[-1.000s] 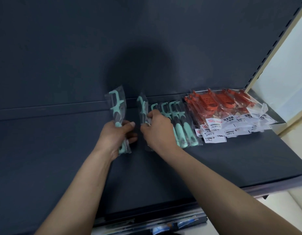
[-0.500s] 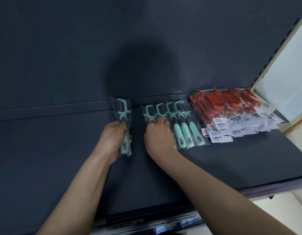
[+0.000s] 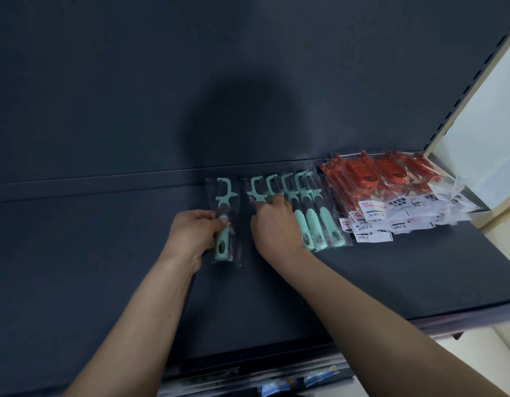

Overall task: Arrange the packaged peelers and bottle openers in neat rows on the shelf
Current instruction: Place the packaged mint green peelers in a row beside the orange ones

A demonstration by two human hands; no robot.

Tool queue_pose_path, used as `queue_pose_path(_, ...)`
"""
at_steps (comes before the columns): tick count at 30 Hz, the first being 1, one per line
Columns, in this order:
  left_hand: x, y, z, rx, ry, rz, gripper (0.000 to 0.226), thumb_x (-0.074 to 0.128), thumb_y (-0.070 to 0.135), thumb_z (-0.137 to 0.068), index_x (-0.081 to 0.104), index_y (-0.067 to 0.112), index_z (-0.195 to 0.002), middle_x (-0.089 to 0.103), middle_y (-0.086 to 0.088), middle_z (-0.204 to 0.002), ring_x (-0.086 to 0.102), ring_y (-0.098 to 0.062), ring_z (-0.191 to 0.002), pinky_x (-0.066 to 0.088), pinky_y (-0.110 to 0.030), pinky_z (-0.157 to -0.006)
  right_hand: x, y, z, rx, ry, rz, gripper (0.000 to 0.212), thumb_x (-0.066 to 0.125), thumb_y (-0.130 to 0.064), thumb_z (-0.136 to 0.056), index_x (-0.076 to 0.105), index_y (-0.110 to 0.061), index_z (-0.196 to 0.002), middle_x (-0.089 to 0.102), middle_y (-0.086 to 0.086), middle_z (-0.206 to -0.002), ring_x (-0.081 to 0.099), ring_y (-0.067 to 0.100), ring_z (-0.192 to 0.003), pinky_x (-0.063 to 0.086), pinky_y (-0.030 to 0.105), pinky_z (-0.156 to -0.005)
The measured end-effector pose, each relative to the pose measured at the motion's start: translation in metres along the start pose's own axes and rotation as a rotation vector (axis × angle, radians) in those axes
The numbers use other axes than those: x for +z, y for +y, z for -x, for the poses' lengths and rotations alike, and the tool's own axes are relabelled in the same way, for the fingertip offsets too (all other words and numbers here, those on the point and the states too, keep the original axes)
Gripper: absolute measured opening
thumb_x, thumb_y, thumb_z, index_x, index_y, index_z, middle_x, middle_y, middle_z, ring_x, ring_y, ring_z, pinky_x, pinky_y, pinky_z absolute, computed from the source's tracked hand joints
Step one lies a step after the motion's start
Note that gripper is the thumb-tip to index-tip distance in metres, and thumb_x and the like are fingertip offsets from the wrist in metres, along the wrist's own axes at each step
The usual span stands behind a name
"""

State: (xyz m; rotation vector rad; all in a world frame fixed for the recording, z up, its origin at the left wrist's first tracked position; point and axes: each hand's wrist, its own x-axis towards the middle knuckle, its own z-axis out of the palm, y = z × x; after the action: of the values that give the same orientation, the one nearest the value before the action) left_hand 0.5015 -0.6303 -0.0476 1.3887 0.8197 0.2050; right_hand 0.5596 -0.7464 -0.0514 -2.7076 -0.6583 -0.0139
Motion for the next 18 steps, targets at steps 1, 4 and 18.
queue_pose_path(1, 0.002, 0.0, 0.001, 0.007, 0.009, -0.015, 0.013, 0.067, -0.002, -0.081, 0.063, 0.001, -0.094, 0.066, -0.012, -0.077, 0.063, -0.016, -0.057, 0.052, -0.02, -0.047, -0.002, 0.002, 0.0, -0.005, 0.001, -0.02, 0.022, 0.046, -0.012, -0.095, 0.06, -0.004, -0.11, 0.045, 0.018, -0.121, 0.046, 0.032, -0.11, 0.042, 0.033, -0.083)
queue_pose_path(4, 0.008, 0.0, 0.001, 0.036, 0.06, -0.075, 0.015, 0.07, -0.003, -0.078, 0.058, 0.007, -0.082, 0.065, -0.012, -0.077, 0.062, -0.016, -0.057, 0.052, -0.024, -0.05, -0.007, 0.008, 0.001, -0.028, 0.033, -0.052, 0.026, 0.042, -0.018, -0.097, 0.061, -0.002, -0.106, 0.05, 0.017, -0.116, 0.048, 0.032, -0.106, 0.039, 0.031, -0.081)
queue_pose_path(18, 0.045, -0.007, 0.008, 0.527, 0.147, -0.833, 0.009, 0.061, 0.014, -0.084, 0.058, 0.008, -0.09, 0.047, -0.006, -0.092, 0.052, -0.028, -0.085, 0.033, -0.029, -0.07, -0.018, 0.034, 0.003, -0.053, 0.115, -0.075, 0.023, 0.046, -0.014, -0.091, 0.064, -0.001, -0.097, 0.058, 0.017, -0.1, 0.051, 0.031, -0.099, 0.039, 0.031, -0.078)
